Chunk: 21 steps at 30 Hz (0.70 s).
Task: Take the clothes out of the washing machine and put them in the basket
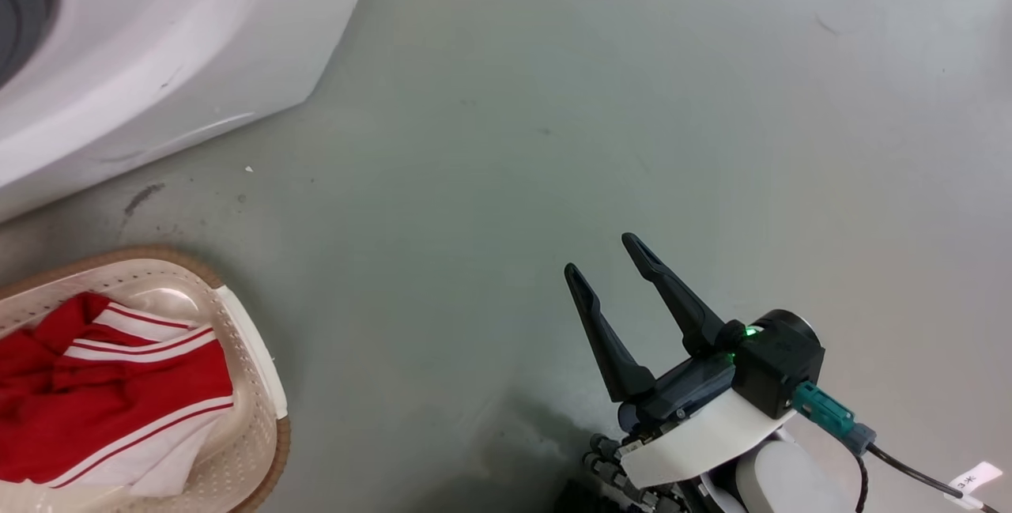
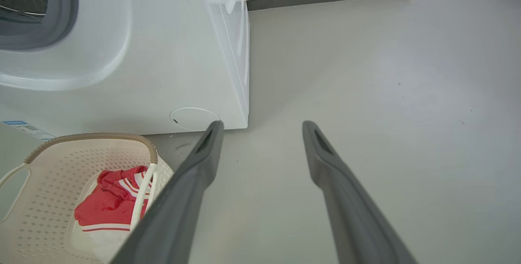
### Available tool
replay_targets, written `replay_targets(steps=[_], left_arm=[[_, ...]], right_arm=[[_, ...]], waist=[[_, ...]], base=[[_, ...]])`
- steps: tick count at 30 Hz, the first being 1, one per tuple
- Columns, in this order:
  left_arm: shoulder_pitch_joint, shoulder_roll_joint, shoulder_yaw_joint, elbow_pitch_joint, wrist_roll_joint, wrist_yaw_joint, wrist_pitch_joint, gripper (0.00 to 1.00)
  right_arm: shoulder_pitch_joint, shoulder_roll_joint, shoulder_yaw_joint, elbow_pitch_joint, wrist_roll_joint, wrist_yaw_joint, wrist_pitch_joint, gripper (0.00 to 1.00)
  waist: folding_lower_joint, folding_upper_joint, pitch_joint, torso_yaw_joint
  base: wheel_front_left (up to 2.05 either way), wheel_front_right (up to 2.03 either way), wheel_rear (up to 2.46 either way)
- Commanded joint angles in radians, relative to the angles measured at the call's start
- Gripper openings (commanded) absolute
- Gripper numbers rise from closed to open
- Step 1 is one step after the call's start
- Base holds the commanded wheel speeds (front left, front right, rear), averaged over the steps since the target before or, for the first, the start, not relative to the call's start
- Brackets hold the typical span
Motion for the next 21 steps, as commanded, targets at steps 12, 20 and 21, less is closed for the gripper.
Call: replay_targets(steps=[12,20,21], left_arm=[[-0.093,-0.024,-0.078,0.004,0.054,0.0,0.075,1.0],[-0.136,-0.039,-0.121,0.057,0.08,-0.023,0.102,1.0],[-0.142,-0.038,-0.123,0.063,0.081,-0.03,0.101,1.0]], right_arm=[[0.039,0.003,-0.006,-0.025,0.003,-0.001,-0.002,1.0],[0.055,0.003,0.001,-0.038,-0.007,-0.001,-0.002,1.0],[0.056,0.003,0.003,-0.039,-0.008,-0.001,-0.002,1.0]], waist=[[0.0,0.0,0.051,0.001],[0.0,0.0,0.067,0.005],[0.0,0.0,0.068,0.006]], base=[[0.0,0.0,0.0],[0.04,0.04,0.04],[0.09,0.09,0.09]])
